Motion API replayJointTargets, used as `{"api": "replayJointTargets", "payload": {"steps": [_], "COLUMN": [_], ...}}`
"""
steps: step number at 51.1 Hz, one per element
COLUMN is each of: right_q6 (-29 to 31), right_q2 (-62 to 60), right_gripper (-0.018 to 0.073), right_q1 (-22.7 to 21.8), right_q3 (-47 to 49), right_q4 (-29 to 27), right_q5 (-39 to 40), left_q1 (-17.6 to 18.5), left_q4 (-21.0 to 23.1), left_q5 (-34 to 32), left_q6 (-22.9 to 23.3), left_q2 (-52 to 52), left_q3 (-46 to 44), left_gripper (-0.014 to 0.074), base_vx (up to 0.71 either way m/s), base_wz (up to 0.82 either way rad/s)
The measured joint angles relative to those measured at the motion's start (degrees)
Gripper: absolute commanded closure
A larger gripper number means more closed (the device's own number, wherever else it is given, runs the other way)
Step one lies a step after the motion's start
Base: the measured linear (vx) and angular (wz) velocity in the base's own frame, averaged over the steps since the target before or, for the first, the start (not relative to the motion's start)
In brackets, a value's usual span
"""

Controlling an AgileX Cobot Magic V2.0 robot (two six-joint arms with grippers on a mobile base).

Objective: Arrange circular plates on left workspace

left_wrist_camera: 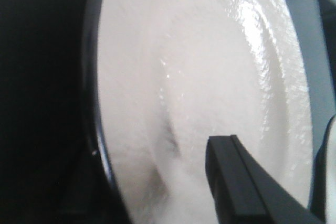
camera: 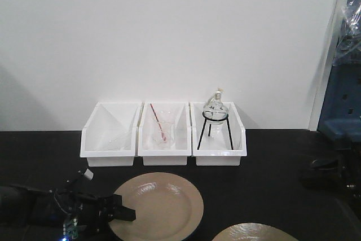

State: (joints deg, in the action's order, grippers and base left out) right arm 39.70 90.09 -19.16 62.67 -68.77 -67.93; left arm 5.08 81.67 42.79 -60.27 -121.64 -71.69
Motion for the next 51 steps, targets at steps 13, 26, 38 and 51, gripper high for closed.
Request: {"api": "replayJointTargets", "payload": {"steps": [13, 26, 38, 51], "right_q6": [3.4, 6.3, 0.6, -17.8], "right_q2": [0.0, 0.0, 0.0, 0.3], "right_gripper": [0.0561, 0.0528, 0.0287, 0.0056], "right_q1": [0.0, 0.0, 0.0, 0.0], "right_q3": [0.0, 0.0, 0.0, 0.0], "right_q4": [0.0, 6.2, 29.3, 45.6], "right_q5": [-0.1, 4.4, 8.2, 10.0], "left_q1": [-5.0, -10.1, -10.7, -10.7], "left_q4": [-13.8, -26.1, -33.0, -33.3], "left_q5": [1.6, 7.6, 10.1, 11.0], "left_q6": [-0.1, 9.3, 12.1, 11.7], "left_q2": [6.7, 19.1, 30.7, 40.2], "left_q3": [0.0, 0.0, 0.0, 6.6], "left_gripper": [0.0081, 0.0541, 0.0602, 0.0600], "base_vx": [0.00, 0.00, 0.00, 0.00], "base_wz": [0.00, 0.00, 0.00, 0.00]}}
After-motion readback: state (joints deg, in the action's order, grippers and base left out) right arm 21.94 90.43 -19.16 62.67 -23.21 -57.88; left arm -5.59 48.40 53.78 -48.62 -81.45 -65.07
